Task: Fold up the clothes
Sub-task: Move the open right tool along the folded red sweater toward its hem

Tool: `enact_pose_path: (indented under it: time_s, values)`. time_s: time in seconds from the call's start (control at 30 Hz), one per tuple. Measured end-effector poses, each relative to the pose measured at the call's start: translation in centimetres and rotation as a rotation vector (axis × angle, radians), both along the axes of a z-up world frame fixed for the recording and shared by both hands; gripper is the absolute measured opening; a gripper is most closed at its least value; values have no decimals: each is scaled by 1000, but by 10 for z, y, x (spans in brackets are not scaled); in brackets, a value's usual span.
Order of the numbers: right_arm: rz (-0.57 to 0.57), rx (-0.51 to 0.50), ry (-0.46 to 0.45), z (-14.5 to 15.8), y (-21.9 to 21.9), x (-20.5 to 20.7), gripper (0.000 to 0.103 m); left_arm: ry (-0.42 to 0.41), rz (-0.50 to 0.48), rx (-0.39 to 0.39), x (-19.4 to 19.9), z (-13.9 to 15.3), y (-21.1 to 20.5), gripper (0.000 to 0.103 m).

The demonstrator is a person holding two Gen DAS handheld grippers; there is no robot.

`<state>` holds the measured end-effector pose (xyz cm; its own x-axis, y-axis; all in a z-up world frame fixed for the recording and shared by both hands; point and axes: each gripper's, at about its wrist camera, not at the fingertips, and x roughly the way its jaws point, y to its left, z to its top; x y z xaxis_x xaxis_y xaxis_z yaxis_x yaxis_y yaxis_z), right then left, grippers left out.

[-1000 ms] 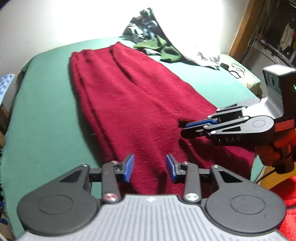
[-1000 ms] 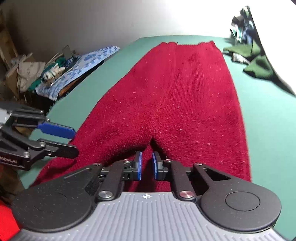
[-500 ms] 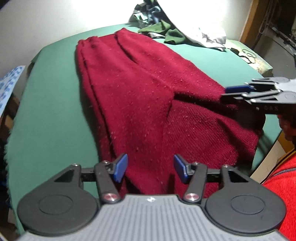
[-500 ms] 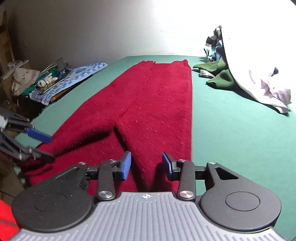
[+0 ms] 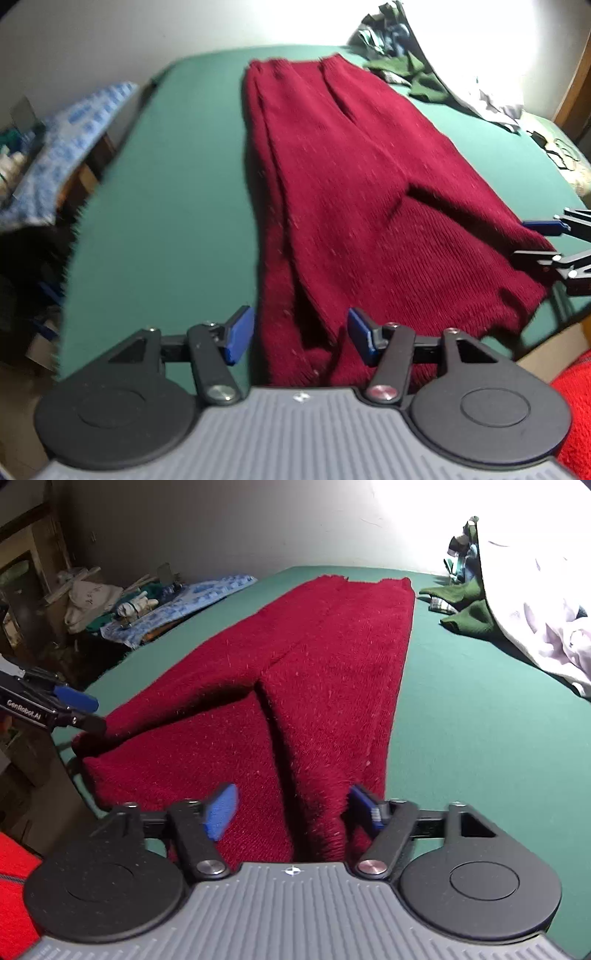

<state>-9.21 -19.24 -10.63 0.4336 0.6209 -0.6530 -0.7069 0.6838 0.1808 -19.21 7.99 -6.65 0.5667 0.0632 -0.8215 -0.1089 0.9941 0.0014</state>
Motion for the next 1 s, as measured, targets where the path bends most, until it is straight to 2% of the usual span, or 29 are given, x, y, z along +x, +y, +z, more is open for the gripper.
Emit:
enact_pose_path:
  time_s: [0.1,0.2,0.33,0.47,0.6,0.7,0.77,0.83,1.0]
  values:
    - [-15,31,82,1,-10,13,50,-3,11,43,6,16,2,59]
    - [-37,43,153,-2,-17,25,46,29,19,36,18,23,6,58]
    - [-16,25,156,-4,-19,24,43,55,-11,9,29,10,-4,55]
    - [20,-38,132,-2,-24,17,33,132,-14,-50,28,-19,-7,48]
    - [19,-69,167,2,-31,16,33,156,-35,-61,25,-27,-6,46]
    - [-4,-69,188,11,-35,21,35,147,-66,-52,26,-15,0,52]
    - [-24,-82,193,15,-41,22,42,130,-80,-39,23,-9,8,63]
    - [-25,-88,208,16,-47,21,44,133,-80,-54,20,-9,19,68]
    - [-64,-89,239,11,-45,22,46,166,-69,-93,23,-21,29,68]
